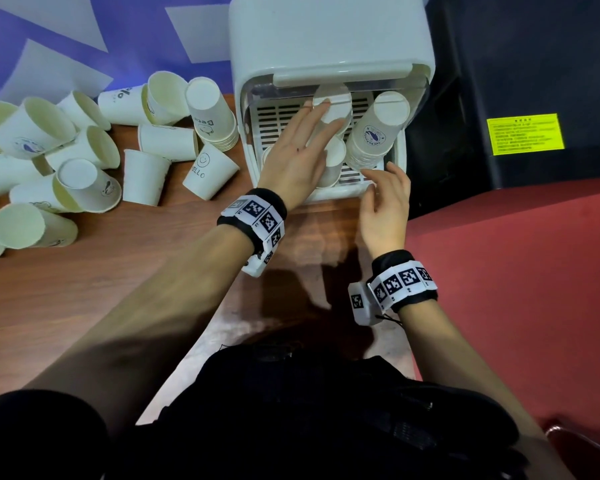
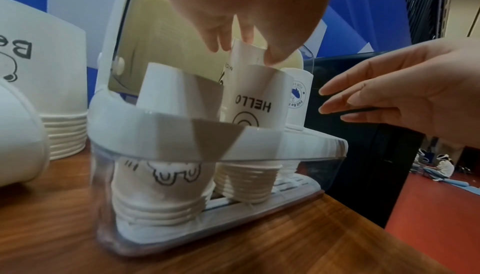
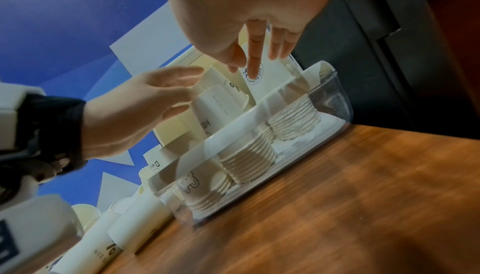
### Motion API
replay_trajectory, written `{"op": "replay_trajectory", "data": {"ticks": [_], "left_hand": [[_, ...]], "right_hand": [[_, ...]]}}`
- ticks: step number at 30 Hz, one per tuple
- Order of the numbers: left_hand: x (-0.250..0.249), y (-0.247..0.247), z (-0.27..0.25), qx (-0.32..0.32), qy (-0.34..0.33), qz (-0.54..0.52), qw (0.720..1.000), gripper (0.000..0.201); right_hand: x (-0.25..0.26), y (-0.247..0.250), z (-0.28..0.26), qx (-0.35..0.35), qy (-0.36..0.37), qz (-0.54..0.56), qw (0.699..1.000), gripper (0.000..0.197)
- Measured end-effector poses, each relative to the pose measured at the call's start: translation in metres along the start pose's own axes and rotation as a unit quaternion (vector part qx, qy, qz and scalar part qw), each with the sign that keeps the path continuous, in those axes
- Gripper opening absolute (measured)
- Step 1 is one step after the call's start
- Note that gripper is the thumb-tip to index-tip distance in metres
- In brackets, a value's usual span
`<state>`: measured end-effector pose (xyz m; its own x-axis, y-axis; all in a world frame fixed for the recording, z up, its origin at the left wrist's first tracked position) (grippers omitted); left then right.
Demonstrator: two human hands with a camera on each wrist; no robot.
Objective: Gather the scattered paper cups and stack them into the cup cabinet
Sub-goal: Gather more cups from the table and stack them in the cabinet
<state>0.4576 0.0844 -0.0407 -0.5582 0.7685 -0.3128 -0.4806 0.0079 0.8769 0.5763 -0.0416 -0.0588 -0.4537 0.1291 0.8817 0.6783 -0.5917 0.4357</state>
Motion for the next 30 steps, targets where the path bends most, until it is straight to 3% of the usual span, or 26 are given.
{"op": "replay_trajectory", "data": {"ticks": [5,9,15,17,23,30], "left_hand": [[0.001,-0.01,0.003,0.092,-0.005,0.055,0.994,0.054],[0.0,-0.017,0.008,0.186,0.036,0.106,0.976,0.06],[0.002,-0.021,0.011,0.259,0.076,0.09,0.959,0.058],[0.001,-0.017,0.01,0.241,0.067,0.094,0.964,0.058],[-0.002,0.015,-0.039,0.098,0.05,0.047,0.993,0.055],[0.019,0.065,-0.124,0.047,0.175,0.007,0.984,0.047]], "right_hand": [[0.001,-0.004,0.0,0.005,-0.01,0.008,1.0,0.029],[0.003,-0.004,0.002,0.0,-0.017,0.015,1.0,0.029],[0.002,-0.006,-0.002,0.007,-0.02,0.004,1.0,0.033],[0.004,-0.006,-0.003,0.009,-0.018,-0.003,1.0,0.035],[0.019,-0.008,-0.013,0.04,-0.047,-0.033,0.998,0.037],[0.057,-0.04,-0.04,0.044,-0.042,-0.01,0.998,0.038]]}}
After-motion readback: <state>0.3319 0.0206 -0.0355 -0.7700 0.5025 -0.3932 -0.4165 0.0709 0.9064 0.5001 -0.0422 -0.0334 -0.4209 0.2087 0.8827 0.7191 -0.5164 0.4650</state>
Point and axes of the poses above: each hand's wrist, its own z-axis towards the middle knuckle, its own y-axis out of the back of the hand, x = y × z, the point moved 5 cm from there along z, towards the middle knuckle, and after that the axes turned 13 degrees about z, right-handed, at the moved point
